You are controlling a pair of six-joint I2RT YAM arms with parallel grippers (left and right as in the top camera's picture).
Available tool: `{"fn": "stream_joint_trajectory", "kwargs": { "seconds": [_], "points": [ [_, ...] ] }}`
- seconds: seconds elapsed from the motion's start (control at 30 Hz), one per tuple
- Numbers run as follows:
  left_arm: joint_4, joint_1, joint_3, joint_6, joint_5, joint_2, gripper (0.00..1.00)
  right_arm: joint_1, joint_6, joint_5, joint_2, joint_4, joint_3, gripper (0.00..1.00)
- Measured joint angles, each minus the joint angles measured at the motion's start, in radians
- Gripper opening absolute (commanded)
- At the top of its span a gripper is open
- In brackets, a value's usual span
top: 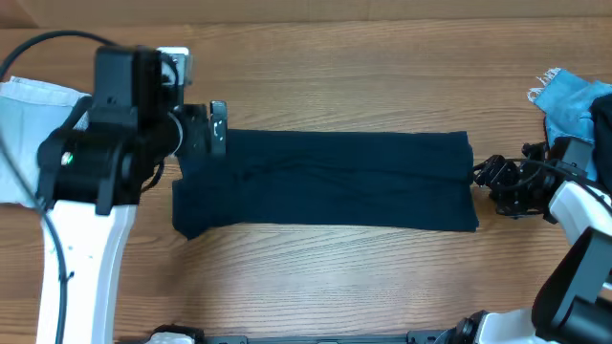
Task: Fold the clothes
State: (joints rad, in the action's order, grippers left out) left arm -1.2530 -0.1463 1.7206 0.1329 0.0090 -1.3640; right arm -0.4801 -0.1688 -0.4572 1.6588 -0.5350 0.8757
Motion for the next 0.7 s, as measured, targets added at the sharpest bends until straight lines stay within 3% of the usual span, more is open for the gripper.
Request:
{"fn": "stream_joint_trajectory", "kwargs": {
  "seconds": [0.3, 0.7],
  "points": [
    [-0.034, 0.0, 0.0, 0.019, -0.013, -0.013, 1.0, -0.035, 0.101, -0.201, 0.137, 0.075, 0.032, 0.79],
    [-0.034, 0.0, 0.0, 0.019, -0.014, -0.014, 1.0, -0.04, 0.102, -0.146, 0.14, 0.044, 0.047, 0.74]
  ]
}}
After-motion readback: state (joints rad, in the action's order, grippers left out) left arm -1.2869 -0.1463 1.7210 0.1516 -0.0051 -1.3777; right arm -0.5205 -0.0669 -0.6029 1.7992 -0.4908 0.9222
